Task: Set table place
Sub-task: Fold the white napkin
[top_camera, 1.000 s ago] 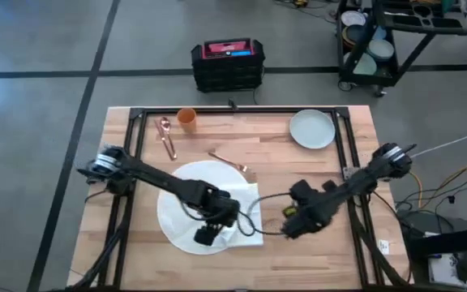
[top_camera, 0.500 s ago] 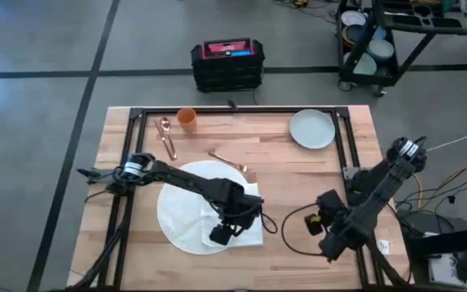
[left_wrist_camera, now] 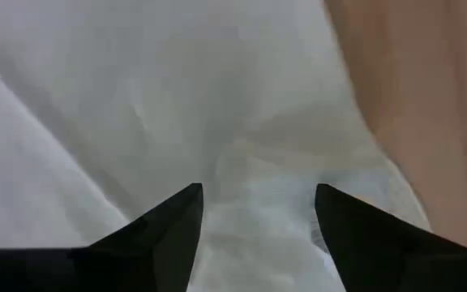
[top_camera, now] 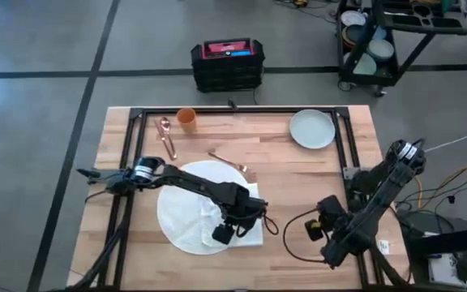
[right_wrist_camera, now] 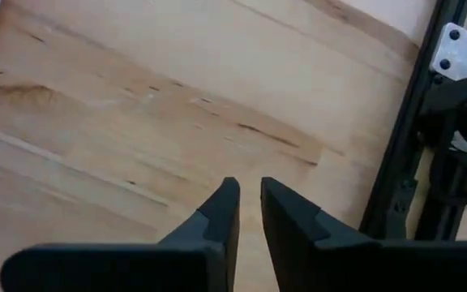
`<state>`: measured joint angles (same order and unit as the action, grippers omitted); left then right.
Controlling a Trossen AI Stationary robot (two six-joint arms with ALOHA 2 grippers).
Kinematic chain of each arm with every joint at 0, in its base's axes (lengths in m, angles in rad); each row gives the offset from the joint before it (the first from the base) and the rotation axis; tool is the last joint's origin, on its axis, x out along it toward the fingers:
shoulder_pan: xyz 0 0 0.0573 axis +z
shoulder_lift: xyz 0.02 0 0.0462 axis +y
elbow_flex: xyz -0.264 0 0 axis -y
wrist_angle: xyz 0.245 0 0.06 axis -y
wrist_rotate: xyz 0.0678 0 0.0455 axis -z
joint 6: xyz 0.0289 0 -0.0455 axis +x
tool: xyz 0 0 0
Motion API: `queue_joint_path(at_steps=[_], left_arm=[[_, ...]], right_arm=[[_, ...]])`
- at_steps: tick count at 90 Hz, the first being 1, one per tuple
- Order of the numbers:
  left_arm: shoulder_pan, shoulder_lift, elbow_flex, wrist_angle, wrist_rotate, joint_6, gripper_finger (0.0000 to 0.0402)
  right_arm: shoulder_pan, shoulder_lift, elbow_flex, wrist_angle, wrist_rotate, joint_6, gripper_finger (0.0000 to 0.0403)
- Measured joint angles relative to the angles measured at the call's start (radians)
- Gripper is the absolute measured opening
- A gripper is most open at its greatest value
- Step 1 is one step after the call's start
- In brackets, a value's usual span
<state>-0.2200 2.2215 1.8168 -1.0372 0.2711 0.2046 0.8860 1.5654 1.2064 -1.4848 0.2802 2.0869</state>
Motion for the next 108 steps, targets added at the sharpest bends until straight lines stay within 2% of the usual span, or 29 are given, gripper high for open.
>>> queue_joint_path(at_steps=[41,71,91,108], left_arm=[[0.001,0.0,-0.013,0.008,0.0,0.023,0.0203],[0.0,0.0,-0.055,-0.002,0.035,0.02,0.0199],[0.001,-0.01,-0.057,-0.017,0.034,0.02,0.0168],[0.001,-0.018,-0.057,-0.026,0.028,0.022,0.0119]], right_arm=[[0.0,0.0,0.0,0.004,0.0,-0.002,0.0028],[0.0,0.0,0.0,0.004,0.0,-0.003,0.0034],[0.0,0.0,0.0,0.0,0.0,-0.003,0.0024],[0.0,0.0,0.0,-0.004,0.001,-0.003,0.0025]])
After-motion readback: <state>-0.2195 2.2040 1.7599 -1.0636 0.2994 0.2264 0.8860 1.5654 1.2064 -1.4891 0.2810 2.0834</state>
